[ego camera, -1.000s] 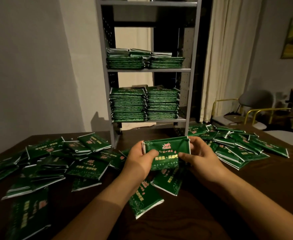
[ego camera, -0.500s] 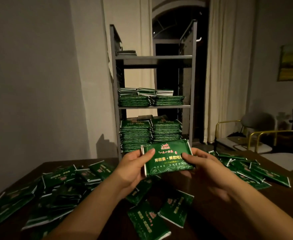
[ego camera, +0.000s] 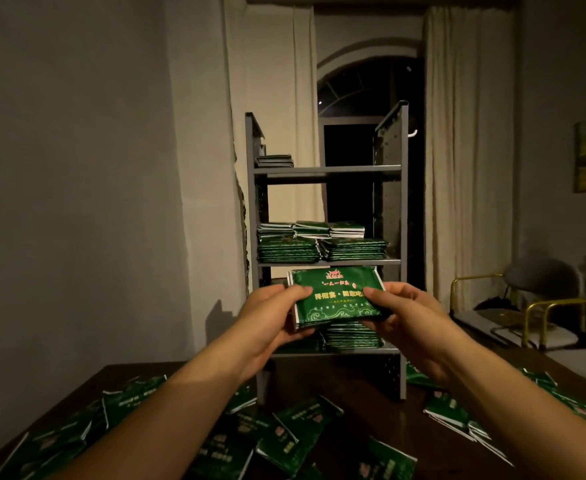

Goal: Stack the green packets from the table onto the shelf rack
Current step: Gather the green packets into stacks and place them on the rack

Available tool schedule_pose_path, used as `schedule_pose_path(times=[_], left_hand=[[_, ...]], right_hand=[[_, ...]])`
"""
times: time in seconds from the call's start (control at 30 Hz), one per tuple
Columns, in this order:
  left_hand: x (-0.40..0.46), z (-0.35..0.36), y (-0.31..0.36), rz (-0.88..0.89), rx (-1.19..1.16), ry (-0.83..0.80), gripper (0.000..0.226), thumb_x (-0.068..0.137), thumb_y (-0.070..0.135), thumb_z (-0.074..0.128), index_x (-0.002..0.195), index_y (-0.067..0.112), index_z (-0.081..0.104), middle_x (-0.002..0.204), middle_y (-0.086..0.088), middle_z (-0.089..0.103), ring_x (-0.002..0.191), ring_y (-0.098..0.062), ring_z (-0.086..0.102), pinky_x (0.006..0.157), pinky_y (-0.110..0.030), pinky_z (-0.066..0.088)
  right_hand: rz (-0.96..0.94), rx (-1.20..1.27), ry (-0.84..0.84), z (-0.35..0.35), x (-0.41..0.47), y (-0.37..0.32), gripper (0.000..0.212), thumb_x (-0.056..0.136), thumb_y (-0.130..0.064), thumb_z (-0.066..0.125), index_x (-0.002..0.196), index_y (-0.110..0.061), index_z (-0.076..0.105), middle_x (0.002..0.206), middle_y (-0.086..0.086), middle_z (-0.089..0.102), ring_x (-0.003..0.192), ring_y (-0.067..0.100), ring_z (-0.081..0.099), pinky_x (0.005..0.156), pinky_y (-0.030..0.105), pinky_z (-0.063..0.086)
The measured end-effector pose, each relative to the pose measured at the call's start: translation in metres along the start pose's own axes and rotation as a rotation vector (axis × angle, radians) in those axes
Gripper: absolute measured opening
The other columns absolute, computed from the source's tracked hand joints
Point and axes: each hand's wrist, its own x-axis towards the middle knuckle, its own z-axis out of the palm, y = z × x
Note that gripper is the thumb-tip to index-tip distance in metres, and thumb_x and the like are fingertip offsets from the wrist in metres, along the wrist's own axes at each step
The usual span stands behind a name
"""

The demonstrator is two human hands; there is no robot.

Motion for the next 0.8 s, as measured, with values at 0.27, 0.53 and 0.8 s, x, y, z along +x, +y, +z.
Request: schedule_pose_path(times=[0.27, 0.53, 0.8], left_hand=[[0.026, -0.008, 0.034, 0.028, -0.008, 0.125, 0.021, 0.091, 0.013, 0.068, 0.106, -0.001, 0.067, 0.090, -0.012, 0.077, 0.080, -0.020, 0.071, 0.055, -0.024, 0.056], [0.047, -0.019, 0.044, -0.060, -0.095, 0.075, 0.028, 0.090, 0.015, 0.063, 0.117, 0.007, 0.063, 0.102, -0.013, 0.070, 0.086, -0.022, 0.066, 0.049, -0.021, 0.052], [0.070, -0.018, 0.054, -0.064, -0.079, 0.072, 0.031, 0.090, 0.016, 0.060, 0.120, 0.009, 0.064, 0.098, -0.010, 0.069, 0.077, -0.019, 0.064, 0.044, -0.020, 0.049]], right_hand=[[-0.986, -1.196, 0.011, 0.019, 0.023, -0.013, 0.060, 0.076, -0.048, 0.076, 0.124, -0.026, 0.047, 0.132, -0.006, 0.041, 0.121, 0.007, 0.043, 0.101, 0.024, 0.041], [-1.265, -1.420, -0.026, 0.015, 0.051, -0.008, 0.040, 0.079, -0.017, 0.072, 0.116, -0.022, 0.055, 0.111, -0.007, 0.057, 0.103, 0.015, 0.053, 0.086, 0.036, 0.050], [-1.329, -1.398, -0.023, 0.018, 0.073, -0.020, 0.034, 0.079, -0.016, 0.069, 0.112, -0.017, 0.060, 0.110, -0.004, 0.060, 0.102, 0.017, 0.055, 0.086, 0.035, 0.051]])
